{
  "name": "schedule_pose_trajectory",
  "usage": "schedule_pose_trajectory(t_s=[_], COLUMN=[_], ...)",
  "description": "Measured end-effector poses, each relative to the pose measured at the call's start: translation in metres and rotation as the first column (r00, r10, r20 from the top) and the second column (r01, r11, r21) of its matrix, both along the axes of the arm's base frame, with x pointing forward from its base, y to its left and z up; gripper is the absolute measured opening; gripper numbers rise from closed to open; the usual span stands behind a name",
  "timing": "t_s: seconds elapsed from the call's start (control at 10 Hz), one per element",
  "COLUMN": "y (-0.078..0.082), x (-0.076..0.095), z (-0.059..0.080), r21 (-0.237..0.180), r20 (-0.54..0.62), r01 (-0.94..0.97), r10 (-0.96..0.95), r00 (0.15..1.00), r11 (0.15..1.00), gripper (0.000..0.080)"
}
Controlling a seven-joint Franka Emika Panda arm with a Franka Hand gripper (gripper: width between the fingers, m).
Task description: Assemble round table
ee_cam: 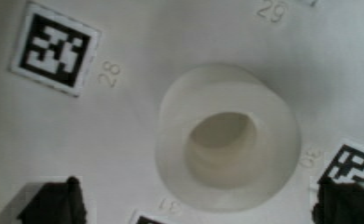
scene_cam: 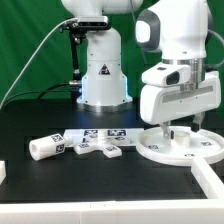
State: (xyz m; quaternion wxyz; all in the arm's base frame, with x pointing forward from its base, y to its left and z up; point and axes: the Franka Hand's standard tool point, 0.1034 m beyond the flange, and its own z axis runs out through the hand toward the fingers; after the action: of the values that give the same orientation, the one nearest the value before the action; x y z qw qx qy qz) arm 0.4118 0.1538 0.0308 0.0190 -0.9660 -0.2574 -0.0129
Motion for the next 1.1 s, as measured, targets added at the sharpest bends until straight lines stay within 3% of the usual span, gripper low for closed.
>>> schedule_pose_trajectory(t_s=[0.3, 0.5, 0.6, 0.7, 0.8, 1.0, 1.1], y=[0.002, 0.001, 0.001, 0.002, 0.002, 0.002, 0.001], x=[-0.006, -0.006, -0.006, -0.006, -0.006, -0.006, -0.006], z=[-0.019, -0.022, -0.022, -0.022, -0.022, -0.021, -0.012], r21=[0.008, 0.014, 0.014, 0.014, 0.014, 0.013, 0.002], r20=[0.000, 0.012, 0.012, 0.012, 0.012, 0.009, -0.004], r01=[-0.004, -0.004, -0.004, -0.004, -0.004, -0.005, -0.020], r10=[0.004, 0.004, 0.004, 0.004, 0.004, 0.005, 0.020], r00=[1.000, 1.000, 1.000, 1.000, 1.000, 1.000, 1.000], r11=[1.000, 1.000, 1.000, 1.000, 1.000, 1.000, 1.000], gripper=[0.0649, 0.0649, 0.0515, 0.0515, 0.0400, 0.0402, 0.0402])
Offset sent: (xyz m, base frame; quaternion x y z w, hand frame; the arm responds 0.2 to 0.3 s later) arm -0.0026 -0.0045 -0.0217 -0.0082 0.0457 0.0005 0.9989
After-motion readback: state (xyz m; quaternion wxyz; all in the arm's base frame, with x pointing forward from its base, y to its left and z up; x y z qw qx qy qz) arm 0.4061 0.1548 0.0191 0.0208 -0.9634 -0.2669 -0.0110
